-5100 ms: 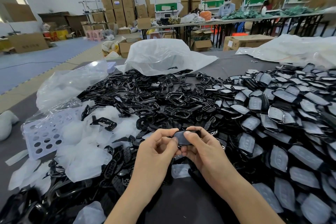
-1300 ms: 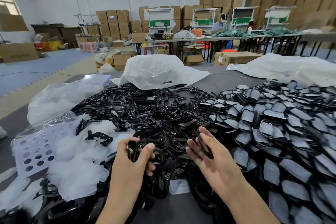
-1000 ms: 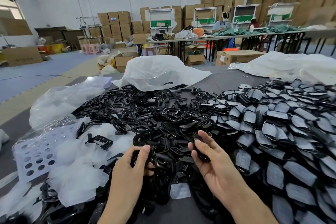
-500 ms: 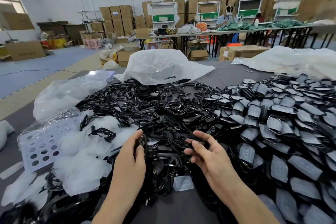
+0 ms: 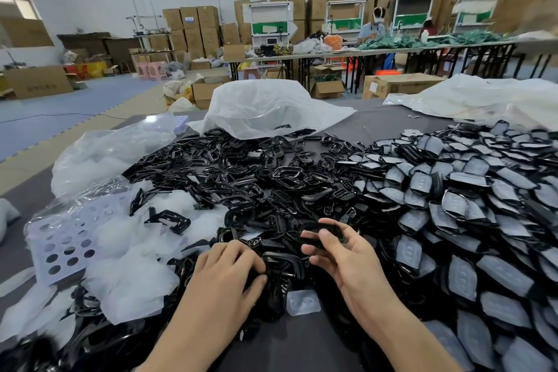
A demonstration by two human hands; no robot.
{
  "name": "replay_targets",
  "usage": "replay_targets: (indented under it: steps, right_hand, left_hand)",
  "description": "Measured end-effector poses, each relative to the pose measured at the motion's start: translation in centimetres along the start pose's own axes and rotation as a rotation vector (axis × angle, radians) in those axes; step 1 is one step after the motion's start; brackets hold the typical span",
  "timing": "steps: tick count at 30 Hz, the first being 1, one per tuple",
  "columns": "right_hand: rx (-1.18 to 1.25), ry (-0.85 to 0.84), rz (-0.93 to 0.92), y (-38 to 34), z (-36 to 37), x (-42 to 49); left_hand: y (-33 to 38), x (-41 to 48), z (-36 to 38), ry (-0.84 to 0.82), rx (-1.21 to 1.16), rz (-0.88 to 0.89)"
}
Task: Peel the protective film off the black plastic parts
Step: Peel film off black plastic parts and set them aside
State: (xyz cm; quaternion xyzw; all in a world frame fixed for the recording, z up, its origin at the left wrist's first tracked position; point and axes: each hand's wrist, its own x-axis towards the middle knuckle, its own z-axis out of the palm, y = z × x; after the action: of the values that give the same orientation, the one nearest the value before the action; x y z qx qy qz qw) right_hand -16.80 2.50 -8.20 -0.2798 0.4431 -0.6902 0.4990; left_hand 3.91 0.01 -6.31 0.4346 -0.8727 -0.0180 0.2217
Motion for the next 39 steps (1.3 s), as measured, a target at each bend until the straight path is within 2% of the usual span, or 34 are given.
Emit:
replay_targets:
  steps: [4, 8, 11, 17, 26, 39]
  right_hand:
    - [0.030, 0.010, 0.004, 0.1, 0.1, 0.0]
    - [0.022, 0.026, -0.005, -0.2, 0.3, -0.1]
    - [-0.058, -0.020, -0.033, -0.4, 0.7, -0.5]
    - [-0.098, -0.056, -0.047, -0.4, 1.1, -1.0]
    - [-0.136, -0.141, -0.060, -0.5, 1.6, -1.5]
    - [-0.102, -0.367, -0.028, -0.8, 2.0, -2.4]
  left_hand:
    - [0.8, 0.0, -0.1, 0.108, -0.154, -0.087]
    - [1.6, 0.7, -0.5, 0.248, -0.672, -0.320]
    - [2.3, 1.0, -0.8, 0.217, -0.924, -0.421]
    - [3.0, 1.0, -1.1, 0.211, -1.155, -0.478]
    - [3.4, 1.2, -0.9, 0.259, -1.314, -0.512]
    - [3.0, 0.9, -0.2, 0.226, -1.082, -0.396]
